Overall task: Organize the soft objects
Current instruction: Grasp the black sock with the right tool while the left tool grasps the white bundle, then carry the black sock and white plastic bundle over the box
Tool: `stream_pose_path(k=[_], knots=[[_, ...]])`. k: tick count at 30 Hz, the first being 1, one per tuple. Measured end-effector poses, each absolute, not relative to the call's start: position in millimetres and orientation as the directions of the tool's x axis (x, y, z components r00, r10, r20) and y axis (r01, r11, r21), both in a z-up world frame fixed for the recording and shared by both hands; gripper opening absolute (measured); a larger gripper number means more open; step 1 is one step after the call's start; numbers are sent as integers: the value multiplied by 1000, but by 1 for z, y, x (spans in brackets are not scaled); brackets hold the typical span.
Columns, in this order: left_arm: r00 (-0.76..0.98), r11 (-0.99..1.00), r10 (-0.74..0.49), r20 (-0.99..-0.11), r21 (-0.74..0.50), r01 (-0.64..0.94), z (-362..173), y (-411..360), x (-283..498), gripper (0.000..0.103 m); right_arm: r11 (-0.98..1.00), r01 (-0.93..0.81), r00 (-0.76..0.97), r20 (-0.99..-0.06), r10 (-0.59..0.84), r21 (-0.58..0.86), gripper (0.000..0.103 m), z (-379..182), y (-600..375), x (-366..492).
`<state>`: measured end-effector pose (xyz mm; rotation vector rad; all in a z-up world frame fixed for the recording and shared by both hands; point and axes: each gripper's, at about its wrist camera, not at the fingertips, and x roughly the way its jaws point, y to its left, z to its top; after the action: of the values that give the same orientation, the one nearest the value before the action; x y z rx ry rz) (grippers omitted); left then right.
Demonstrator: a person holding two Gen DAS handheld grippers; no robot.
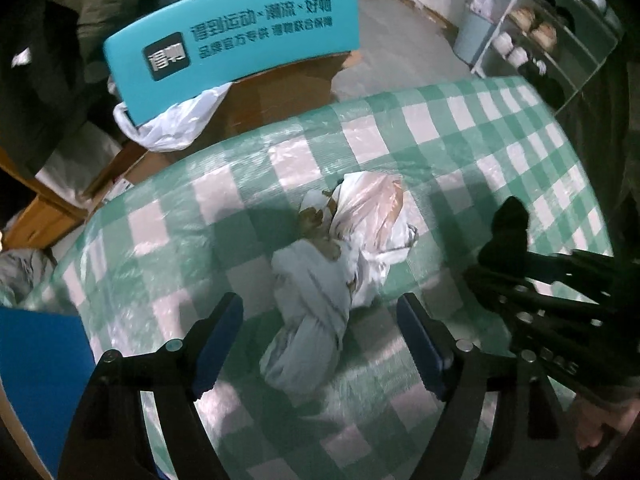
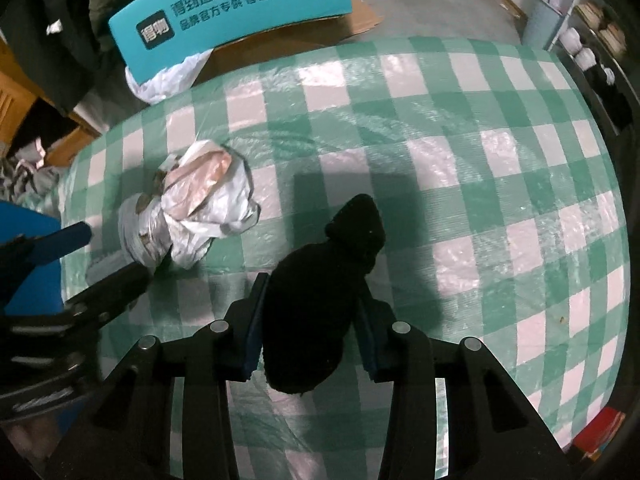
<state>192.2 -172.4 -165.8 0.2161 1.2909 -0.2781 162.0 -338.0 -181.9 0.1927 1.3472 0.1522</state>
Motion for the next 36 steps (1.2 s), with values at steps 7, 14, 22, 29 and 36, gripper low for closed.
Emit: stream_pose_path(k=[7,14,22,29,36], knots=[[243,931,-33,-969,59,360,-184,-188,201,80,972,15,221,-949,224,233,39,-181,-338,165],[235,932,-26,-972,61,358,-191,-189,200,45,972,2,225,-947,229,236,39,-175,-337,165],[243,945,-42,-969,40,323,-180,-177,184,42,976,-28,235,-947,217,217,39,-164,-336,155],[265,954,-33,-964,48,294,-162,-156,163,42,975,-74,251,-942,223,211,39,-149,-324,147],[291,964,-44,-956,36,264,-134,-135,139,42,970,-129,269,-934,235,207,39,-128,-309,136]])
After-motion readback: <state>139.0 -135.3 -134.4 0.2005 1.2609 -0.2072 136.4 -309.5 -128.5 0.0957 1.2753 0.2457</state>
